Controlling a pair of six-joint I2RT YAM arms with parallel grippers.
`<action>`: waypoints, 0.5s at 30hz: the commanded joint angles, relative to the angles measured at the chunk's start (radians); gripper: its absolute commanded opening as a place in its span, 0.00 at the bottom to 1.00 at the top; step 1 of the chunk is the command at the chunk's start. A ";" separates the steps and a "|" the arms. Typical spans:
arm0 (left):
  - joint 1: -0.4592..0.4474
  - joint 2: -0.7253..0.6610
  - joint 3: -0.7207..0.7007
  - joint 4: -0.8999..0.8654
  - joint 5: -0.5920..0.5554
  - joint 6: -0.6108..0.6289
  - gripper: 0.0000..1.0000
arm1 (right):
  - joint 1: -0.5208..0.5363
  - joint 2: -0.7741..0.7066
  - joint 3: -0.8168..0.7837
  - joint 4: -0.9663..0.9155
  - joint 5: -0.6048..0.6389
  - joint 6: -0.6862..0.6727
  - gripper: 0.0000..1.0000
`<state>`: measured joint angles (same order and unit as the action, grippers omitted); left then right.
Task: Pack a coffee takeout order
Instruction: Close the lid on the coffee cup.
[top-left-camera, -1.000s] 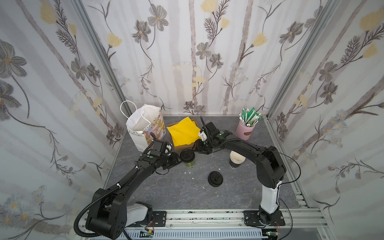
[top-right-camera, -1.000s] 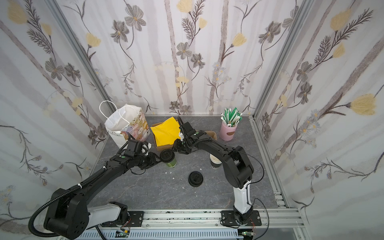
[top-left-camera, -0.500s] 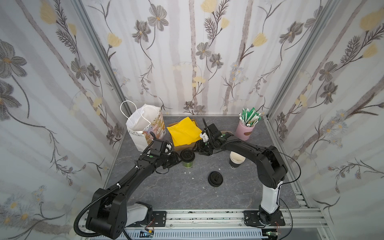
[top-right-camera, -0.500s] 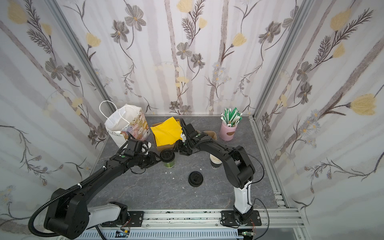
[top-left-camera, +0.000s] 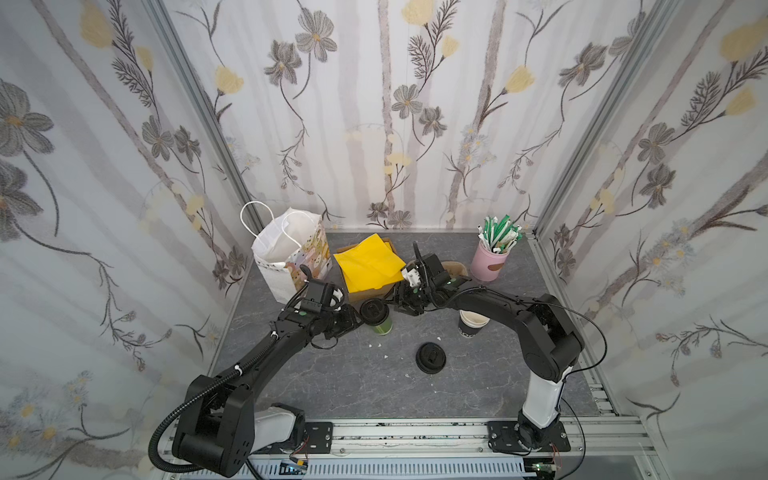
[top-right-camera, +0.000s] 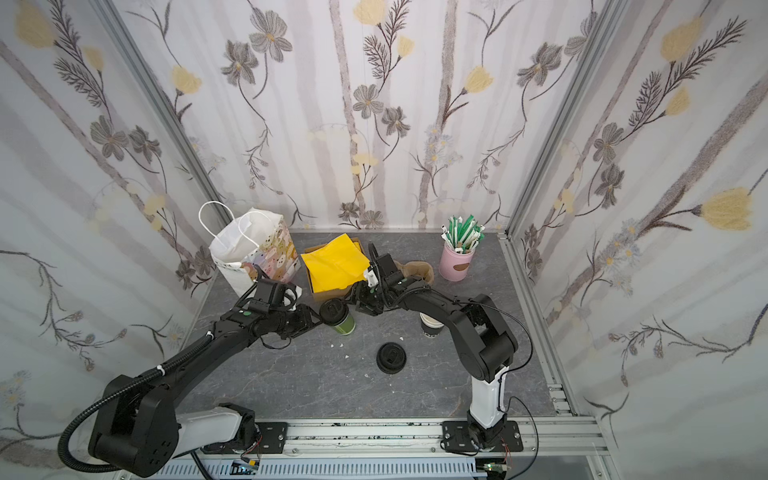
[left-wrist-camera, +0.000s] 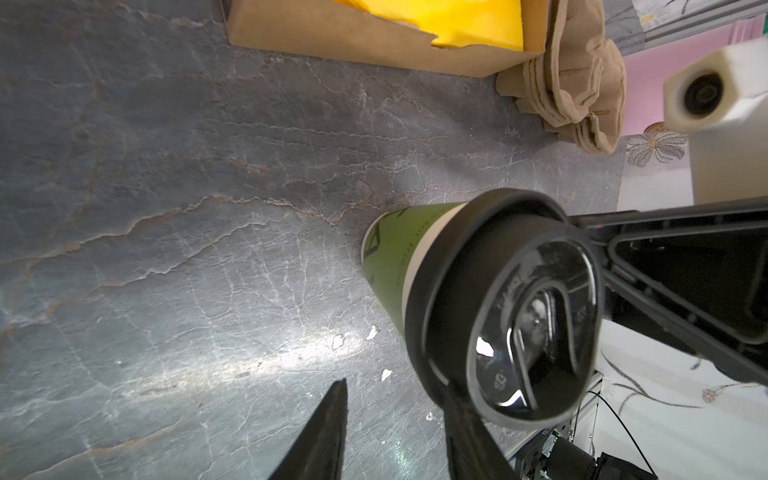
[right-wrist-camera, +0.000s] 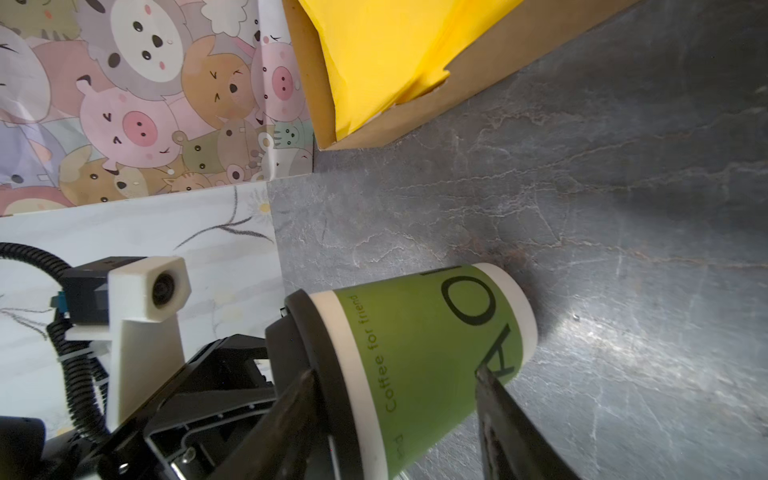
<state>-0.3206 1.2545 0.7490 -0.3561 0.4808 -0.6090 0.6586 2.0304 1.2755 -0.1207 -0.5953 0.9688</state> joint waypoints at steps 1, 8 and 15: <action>-0.002 -0.003 0.001 0.097 0.011 -0.008 0.41 | 0.004 -0.013 -0.030 0.123 -0.158 0.070 0.61; -0.003 -0.013 0.003 0.096 0.009 -0.011 0.41 | 0.003 -0.018 -0.089 0.222 -0.180 0.144 0.62; -0.002 -0.015 0.009 0.097 0.019 -0.011 0.42 | 0.003 -0.023 -0.177 0.400 -0.207 0.244 0.59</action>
<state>-0.3210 1.2446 0.7475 -0.3725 0.4637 -0.6102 0.6529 2.0163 1.1278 0.1562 -0.6727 1.1477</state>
